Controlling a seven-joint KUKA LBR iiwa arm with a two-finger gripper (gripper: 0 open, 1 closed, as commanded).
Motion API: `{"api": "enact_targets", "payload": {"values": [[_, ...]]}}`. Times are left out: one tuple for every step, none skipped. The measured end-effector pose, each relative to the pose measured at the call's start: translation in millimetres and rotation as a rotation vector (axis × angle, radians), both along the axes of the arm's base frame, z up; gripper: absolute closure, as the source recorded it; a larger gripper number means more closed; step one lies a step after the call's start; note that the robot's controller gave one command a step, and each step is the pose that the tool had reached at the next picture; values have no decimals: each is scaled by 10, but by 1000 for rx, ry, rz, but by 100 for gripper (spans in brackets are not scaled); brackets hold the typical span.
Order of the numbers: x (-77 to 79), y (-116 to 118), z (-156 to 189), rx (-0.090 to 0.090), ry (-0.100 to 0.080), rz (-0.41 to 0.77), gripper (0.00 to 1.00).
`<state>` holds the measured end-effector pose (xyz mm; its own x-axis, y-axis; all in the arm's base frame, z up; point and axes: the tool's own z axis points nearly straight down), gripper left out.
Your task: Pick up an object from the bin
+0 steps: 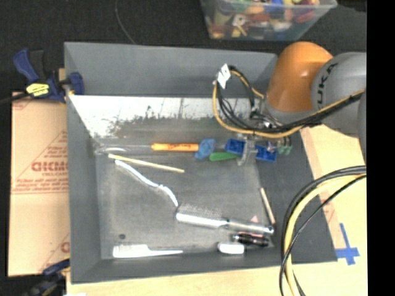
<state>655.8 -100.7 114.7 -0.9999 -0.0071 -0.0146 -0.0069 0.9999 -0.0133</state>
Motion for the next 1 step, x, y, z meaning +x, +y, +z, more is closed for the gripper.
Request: {"api": "enact_targets", "payload": {"values": [[10,-6,431,-2,-5,0,100]]}}
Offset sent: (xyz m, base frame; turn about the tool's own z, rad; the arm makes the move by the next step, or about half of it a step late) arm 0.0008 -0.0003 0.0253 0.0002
